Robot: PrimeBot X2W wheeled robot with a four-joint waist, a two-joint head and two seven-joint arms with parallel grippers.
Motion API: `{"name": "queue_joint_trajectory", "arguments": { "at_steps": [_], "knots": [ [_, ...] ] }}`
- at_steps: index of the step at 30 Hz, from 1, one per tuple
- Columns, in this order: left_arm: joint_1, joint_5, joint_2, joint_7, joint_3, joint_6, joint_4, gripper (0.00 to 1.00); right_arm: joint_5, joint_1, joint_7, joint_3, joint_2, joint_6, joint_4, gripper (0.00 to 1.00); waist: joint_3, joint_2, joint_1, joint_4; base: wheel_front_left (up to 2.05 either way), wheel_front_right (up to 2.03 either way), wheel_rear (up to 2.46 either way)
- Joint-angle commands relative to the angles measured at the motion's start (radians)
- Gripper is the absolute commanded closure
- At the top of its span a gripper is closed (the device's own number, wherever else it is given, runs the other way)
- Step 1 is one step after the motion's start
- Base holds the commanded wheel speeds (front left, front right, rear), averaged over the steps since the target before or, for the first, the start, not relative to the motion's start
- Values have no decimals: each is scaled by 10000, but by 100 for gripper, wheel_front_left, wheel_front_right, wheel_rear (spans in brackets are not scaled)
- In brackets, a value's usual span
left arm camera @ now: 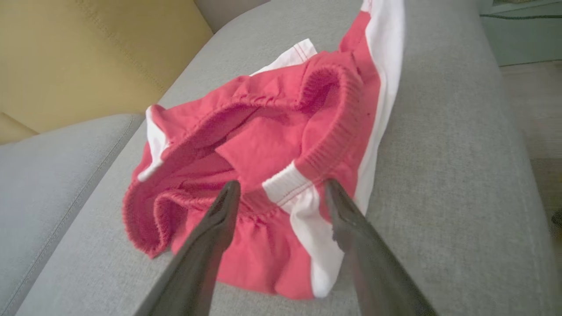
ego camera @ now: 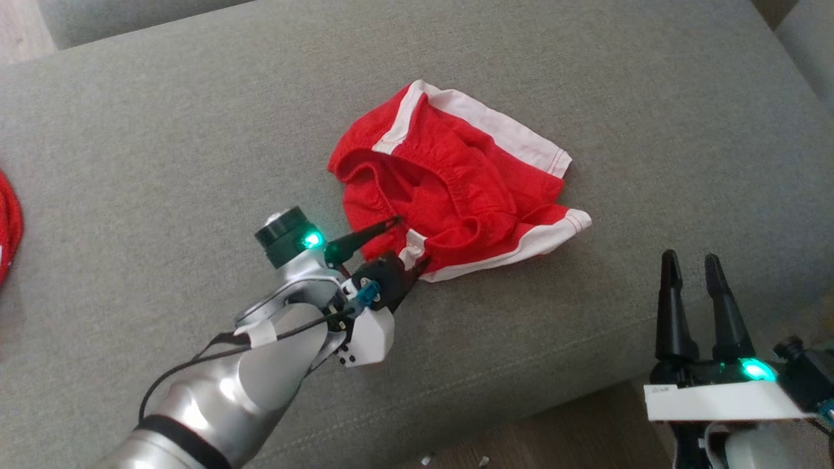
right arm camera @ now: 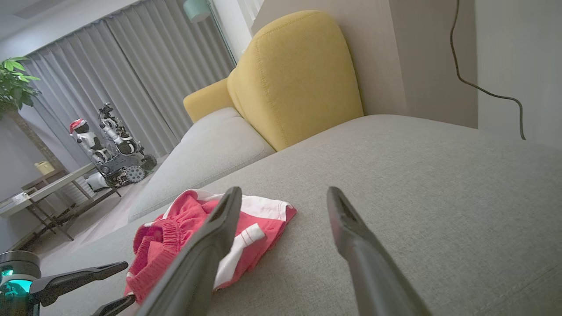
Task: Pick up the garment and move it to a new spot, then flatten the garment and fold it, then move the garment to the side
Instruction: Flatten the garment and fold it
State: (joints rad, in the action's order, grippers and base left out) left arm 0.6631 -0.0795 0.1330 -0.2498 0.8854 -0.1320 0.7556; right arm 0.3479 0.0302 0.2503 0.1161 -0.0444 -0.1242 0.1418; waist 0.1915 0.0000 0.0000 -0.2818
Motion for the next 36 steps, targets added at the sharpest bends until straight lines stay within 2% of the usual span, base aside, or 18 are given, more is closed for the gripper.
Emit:
{"name": "queue_joint_trajectory", "arguments": {
  "at_steps": [1,12,13,14,15,19,25,36],
  "knots": [
    [607,180,226,-115,-46,19,-180,0,13,-352,111,254,-58,-65,-277,0,9,0,0,-25,0,0,0],
    [1138,1016,380,-119,932,15,159,0,29,-358,113,357,-58,-65,-225,0,14,0,0,-130,0,0,0],
    [1160,1128,363,-119,1022,15,226,19,32,-359,113,358,-58,-65,-224,0,18,0,0,-136,0,0,0],
    [1187,1234,351,-119,1100,15,277,67,32,-359,113,359,-58,-65,-223,0,23,0,0,-140,0,0,0],
    [1213,1334,344,-119,1170,15,311,100,32,-362,113,360,-58,-65,-221,0,27,0,0,-139,0,0,0],
    [1249,1771,348,-119,1088,15,209,100,39,-402,113,285,-58,-65,-200,0,42,0,0,-40,0,0,0],
    [832,2679,354,-119,344,139,-127,100,150,-670,114,320,-58,-65,95,0,-96,0,0,497,0,0,0],
    [-213,3977,383,-120,-1053,1089,-1035,100,1132,-1833,113,65,-58,-65,2335,0,-264,0,0,1753,0,0,0]
  ]
}}
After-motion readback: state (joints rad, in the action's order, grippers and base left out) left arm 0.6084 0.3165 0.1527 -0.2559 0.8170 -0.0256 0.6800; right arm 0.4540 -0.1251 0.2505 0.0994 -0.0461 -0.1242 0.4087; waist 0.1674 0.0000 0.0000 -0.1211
